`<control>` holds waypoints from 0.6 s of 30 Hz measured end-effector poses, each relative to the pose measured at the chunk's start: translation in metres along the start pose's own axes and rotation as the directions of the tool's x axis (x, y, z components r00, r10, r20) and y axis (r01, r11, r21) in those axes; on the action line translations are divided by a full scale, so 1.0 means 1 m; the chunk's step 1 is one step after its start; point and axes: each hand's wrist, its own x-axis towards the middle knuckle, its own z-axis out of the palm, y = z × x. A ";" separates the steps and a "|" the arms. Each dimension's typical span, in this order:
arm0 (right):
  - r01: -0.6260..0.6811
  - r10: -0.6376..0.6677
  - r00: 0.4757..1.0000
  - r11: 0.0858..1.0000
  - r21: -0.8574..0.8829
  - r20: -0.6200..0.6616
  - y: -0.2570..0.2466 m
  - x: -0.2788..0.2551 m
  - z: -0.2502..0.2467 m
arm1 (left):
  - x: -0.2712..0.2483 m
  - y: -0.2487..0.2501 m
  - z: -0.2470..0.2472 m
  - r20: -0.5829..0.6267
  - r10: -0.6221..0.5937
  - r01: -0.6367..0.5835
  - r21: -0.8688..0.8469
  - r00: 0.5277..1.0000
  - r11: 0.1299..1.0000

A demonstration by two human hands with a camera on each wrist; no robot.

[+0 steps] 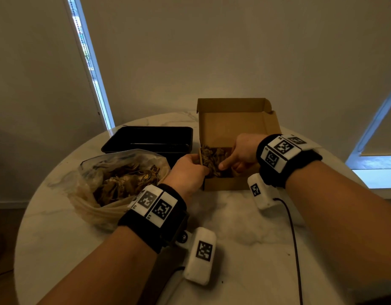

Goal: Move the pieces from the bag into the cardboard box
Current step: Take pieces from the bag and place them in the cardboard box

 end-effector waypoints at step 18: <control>0.060 -0.051 0.992 0.995 0.078 -0.119 -0.012 0.015 0.005 | 0.003 -0.001 -0.002 0.024 -0.020 0.020 -0.019 1.000 1.000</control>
